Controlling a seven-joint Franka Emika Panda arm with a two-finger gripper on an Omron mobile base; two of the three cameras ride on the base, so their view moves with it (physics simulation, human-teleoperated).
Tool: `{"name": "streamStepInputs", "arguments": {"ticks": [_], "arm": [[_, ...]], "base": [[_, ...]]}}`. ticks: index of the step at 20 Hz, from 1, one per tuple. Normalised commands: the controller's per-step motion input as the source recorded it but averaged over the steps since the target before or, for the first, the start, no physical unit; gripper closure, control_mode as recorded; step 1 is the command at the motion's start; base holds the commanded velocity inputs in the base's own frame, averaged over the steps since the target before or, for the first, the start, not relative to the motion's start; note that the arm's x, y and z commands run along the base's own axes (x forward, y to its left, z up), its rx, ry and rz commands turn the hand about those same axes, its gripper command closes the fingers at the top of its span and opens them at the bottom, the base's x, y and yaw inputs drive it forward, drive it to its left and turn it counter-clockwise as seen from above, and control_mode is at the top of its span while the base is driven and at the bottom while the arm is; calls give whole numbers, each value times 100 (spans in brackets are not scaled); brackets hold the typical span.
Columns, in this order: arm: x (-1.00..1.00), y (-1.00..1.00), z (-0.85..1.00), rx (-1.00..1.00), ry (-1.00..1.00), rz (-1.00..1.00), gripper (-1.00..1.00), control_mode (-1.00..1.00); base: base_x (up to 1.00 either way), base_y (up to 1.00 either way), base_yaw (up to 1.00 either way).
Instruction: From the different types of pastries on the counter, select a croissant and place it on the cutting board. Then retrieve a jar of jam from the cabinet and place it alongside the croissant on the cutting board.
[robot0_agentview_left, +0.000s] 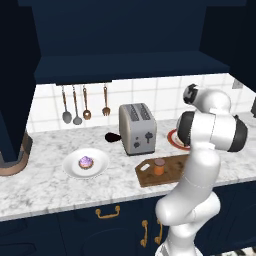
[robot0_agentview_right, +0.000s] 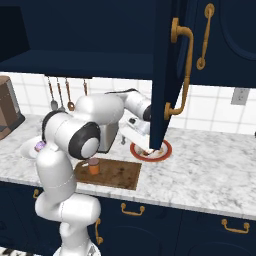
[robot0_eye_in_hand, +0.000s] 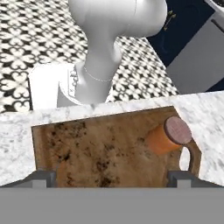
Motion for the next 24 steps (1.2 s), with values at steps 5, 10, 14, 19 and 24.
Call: {"name": "streamStepInputs", "arguments": {"ticks": [5,10,14,19,24], "arm": [[46,-33,1,-1,-23,32,-100,-100],[40,-19,-6,0,-9,32,-100,-100],[47,-22,-35,0,-3,32,-100,-100],[52,-60,-10,0,-9,34,-100,-100],[5,-62,0,0,-4,22,-100,-100]], "base": [[0,0,0],[0,0,0],[0,0,0],[0,0,0],[0,0,0]]}}
